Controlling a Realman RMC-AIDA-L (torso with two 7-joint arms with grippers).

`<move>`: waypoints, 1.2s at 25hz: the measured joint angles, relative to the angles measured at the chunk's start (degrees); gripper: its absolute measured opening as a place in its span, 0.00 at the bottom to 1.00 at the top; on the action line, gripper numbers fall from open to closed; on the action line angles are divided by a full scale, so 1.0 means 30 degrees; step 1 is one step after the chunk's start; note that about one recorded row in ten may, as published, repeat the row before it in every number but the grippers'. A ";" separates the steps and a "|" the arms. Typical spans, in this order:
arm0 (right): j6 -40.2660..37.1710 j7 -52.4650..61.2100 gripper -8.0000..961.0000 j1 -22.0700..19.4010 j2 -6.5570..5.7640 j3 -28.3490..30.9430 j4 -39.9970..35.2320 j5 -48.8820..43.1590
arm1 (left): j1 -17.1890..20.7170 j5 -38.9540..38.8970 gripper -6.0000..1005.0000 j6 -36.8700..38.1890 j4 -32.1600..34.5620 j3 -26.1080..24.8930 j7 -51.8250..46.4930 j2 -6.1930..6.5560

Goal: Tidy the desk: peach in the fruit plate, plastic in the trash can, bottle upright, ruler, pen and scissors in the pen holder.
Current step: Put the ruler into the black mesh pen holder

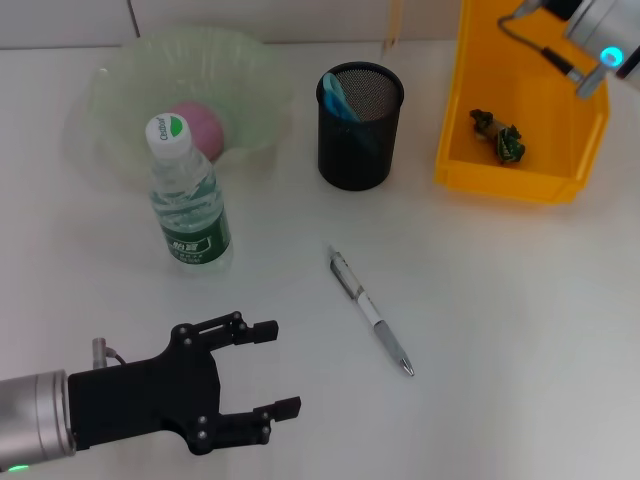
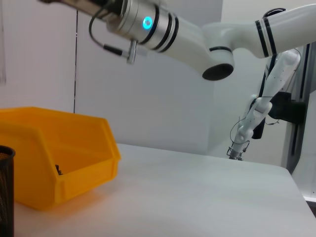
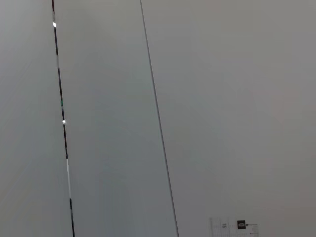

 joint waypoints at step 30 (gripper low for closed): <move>0.0304 -0.3877 0.41 0.1857 0.0186 0.0022 0.4759 -0.0370 | 0.0082 0.0469 0.79 0.0359 0.0030 0.0029 -0.0016 -0.0251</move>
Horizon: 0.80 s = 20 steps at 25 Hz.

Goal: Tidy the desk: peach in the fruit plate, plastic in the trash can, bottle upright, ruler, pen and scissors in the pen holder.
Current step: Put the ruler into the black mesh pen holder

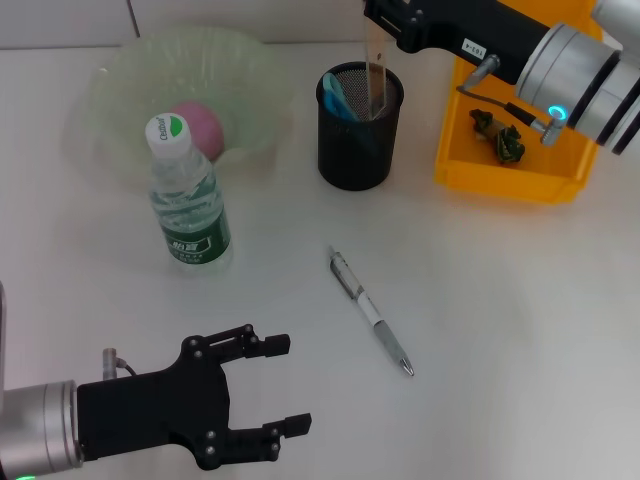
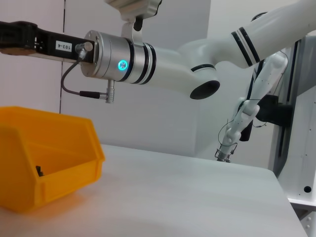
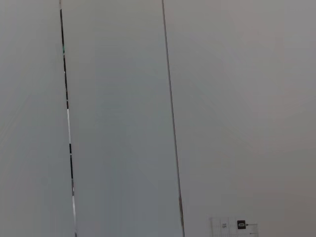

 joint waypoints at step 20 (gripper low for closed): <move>-0.0008 -0.2019 0.41 0.0026 0.0065 -0.0254 0.0684 0.2163 | -0.0045 -0.0002 0.79 0.0035 0.0033 -0.0010 0.0053 0.0001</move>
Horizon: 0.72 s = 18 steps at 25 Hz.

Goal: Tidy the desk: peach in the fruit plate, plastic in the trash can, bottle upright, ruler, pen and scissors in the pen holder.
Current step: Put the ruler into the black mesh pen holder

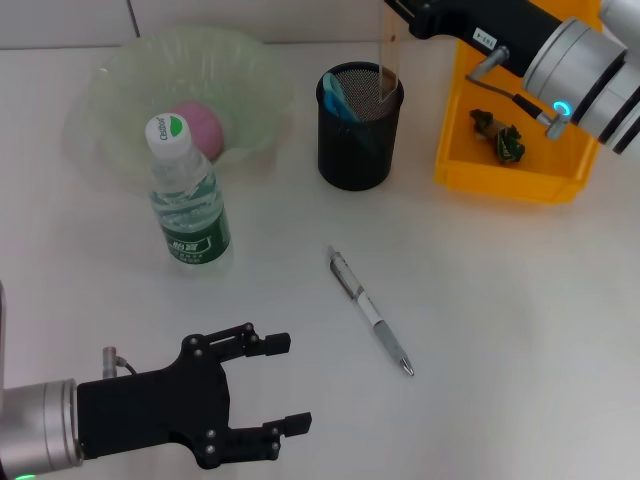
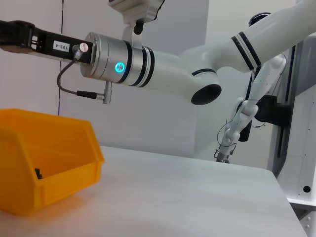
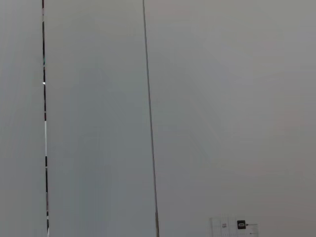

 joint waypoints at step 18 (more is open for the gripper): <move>0.0844 0.0466 0.41 0.0253 0.0007 -0.1461 0.0295 0.0267 | 0.0060 0.0001 0.79 -0.0099 -0.0002 -0.0091 0.0149 0.0000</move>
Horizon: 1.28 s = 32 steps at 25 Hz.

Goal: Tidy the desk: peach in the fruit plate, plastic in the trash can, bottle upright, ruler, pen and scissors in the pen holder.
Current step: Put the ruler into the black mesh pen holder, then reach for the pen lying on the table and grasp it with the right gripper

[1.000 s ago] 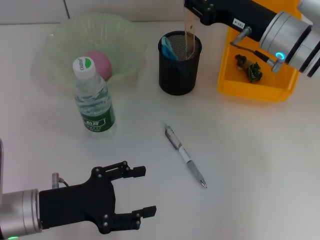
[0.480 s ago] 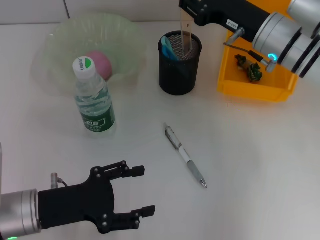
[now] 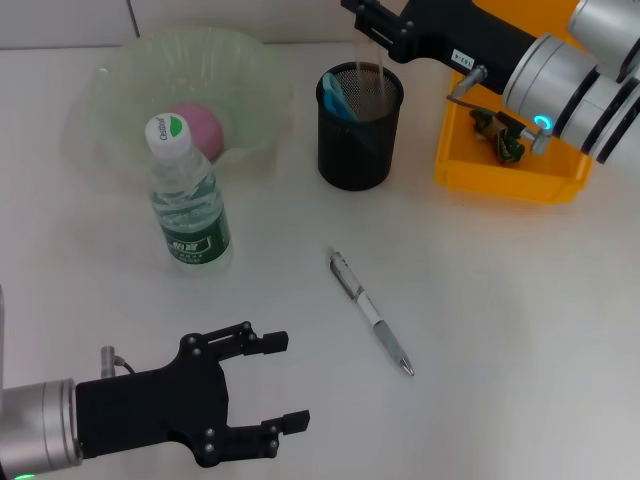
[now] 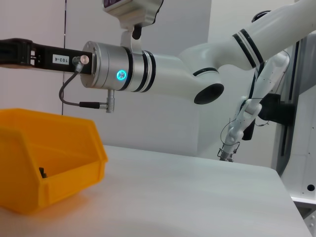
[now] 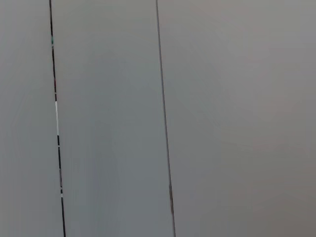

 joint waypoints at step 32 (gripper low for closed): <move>-1.2221 3.8825 0.87 0.0411 -0.0182 -0.1413 -2.0531 -3.1741 | -0.0105 0.0000 0.79 0.0038 0.0057 0.0016 -0.0172 0.0188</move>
